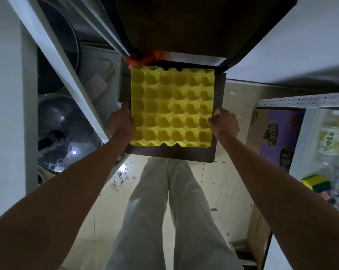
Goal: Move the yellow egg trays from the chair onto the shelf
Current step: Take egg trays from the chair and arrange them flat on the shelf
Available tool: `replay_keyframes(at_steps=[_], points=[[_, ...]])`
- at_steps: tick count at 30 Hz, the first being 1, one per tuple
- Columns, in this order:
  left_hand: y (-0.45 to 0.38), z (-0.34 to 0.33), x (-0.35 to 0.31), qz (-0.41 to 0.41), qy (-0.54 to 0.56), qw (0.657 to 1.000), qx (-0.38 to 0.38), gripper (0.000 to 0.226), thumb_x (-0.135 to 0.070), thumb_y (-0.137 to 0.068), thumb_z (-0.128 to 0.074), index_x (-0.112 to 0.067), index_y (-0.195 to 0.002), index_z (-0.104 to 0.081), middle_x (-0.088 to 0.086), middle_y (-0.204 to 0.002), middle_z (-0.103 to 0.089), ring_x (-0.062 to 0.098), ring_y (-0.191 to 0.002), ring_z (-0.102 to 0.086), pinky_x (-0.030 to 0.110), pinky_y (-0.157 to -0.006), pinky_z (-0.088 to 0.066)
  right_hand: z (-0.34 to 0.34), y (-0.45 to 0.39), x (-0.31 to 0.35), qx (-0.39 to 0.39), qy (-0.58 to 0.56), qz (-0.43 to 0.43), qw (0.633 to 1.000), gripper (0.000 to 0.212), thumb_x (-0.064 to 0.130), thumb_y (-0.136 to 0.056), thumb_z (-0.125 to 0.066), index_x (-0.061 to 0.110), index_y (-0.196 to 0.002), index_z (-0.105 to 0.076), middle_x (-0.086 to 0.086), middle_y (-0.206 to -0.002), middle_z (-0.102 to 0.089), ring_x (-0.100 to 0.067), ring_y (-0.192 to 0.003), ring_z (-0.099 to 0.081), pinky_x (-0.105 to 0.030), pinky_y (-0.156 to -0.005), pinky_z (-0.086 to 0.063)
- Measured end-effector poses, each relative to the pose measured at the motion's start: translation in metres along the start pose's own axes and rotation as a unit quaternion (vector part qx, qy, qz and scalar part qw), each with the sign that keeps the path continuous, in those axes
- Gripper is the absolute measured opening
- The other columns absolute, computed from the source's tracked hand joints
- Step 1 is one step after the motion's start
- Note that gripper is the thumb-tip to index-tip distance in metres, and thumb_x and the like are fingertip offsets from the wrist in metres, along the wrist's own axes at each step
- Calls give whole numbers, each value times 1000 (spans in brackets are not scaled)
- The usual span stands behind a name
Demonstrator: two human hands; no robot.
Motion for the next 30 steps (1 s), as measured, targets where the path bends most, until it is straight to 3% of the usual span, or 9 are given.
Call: replay_keyframes(at_steps=[5,11,16,19,24,28,30], points=[[7,12,-4,16,-13,1000,1,19,-11,-96,-49,-14,-105,-64,18,-101,-69,41,-96,-67,40,-67,-49,9,10,-7,14,-45,-9,999,13,36,-91,-68,25,-97,-68,-6,-100,-70,-31,-97,-65,-36,-74,-51],[21,20,-4,0,6,1000,-6,15,-13,-97,-50,-14,-107,-61,19,-97,-69,44,-94,-66,38,-66,-42,14,21,-12,41,-155,-16,987,7,17,-86,-64,17,-89,-58,-4,-87,-64,-34,-91,-65,-32,-68,-44],[26,11,-2,-2,-17,999,38,35,-15,-103,-45,-14,-137,-45,23,-114,-66,46,-108,-64,45,-75,-43,5,25,-14,85,-233,-30,968,15,15,-85,-66,18,-98,-59,3,-87,-62,-31,-95,-67,-45,-85,-57],[22,-1,-1,-25,4,998,65,40,-11,-103,-44,-8,-143,-39,27,-112,-66,47,-106,-65,50,-83,-50,-10,21,-15,124,-242,-44,961,27,15,-87,-65,9,-113,-67,-6,-105,-71,-31,-103,-67,-50,-93,-56],[17,-20,3,-26,59,994,92,56,-10,-104,-42,-16,-158,-27,24,-122,-64,46,-112,-63,53,-94,-50,-20,12,-16,125,-219,-46,967,32,10,-89,-60,10,-121,-62,-11,-112,-68,-31,-101,-64,-47,-90,-55],[16,-24,8,-25,89,988,122,63,-9,-105,-41,-17,-163,-18,23,-128,-61,47,-117,-61,56,-100,-49,-25,15,-14,159,-271,-66,947,49,3,-86,-54,15,-133,-54,-4,-114,-63,-28,-104,-60,-45,-87,-52],[15,-24,9,-27,118,983,139,64,-6,-104,-41,-15,-162,-17,18,-122,-57,43,-113,-61,52,-97,-49,-25,15,-10,177,-287,-76,938,56,2,-85,-54,18,-138,-51,3,-106,-60,-21,-96,-59,-39,-80,-47]])
Point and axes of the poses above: each hand's wrist, its own y-axis away from the middle knuckle, its own z-axis out of the back of the hand, x = y × z, the point moved 6 cm from there along -y, towards the middle knuckle
